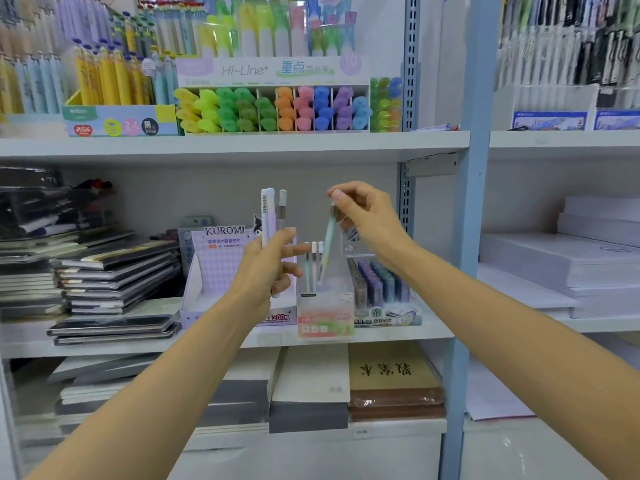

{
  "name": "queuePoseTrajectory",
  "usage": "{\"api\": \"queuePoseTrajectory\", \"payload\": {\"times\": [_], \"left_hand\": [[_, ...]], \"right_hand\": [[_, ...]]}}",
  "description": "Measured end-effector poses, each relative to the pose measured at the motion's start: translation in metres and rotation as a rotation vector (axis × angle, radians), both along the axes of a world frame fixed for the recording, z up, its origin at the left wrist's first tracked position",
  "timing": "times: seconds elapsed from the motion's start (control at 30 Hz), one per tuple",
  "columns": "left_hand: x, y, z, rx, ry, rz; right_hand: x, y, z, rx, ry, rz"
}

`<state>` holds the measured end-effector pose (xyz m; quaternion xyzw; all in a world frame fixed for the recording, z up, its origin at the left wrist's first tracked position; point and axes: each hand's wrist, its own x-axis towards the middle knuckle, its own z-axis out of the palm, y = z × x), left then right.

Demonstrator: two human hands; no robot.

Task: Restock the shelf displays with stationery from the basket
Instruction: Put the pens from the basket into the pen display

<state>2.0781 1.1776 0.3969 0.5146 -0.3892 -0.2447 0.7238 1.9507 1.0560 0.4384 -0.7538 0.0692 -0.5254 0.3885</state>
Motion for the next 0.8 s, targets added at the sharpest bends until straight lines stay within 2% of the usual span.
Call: {"api": "queuePoseTrajectory", "payload": {"times": [0.1, 0.27, 0.4, 0.6, 0.8], "left_hand": [[0.009, -0.004, -0.004, 0.030, 0.061, -0.051], [0.019, -0.013, -0.018, 0.024, -0.049, -0.101], [0.026, -0.018, -0.026, -0.004, -0.101, -0.151], [0.032, -0.026, -0.038, 0.011, -0.175, -0.106], [0.035, -0.034, -0.046, 0.001, -0.143, -0.100]], "right_hand": [[0.002, -0.017, 0.000, 0.016, -0.049, -0.143], [0.016, -0.040, -0.024, -0.021, 0.109, -0.310], [0.029, -0.051, -0.042, -0.096, 0.193, -0.368], [0.040, -0.060, -0.055, -0.221, 0.318, -0.382], [0.048, -0.071, -0.052, -0.243, 0.306, -0.406]]}}
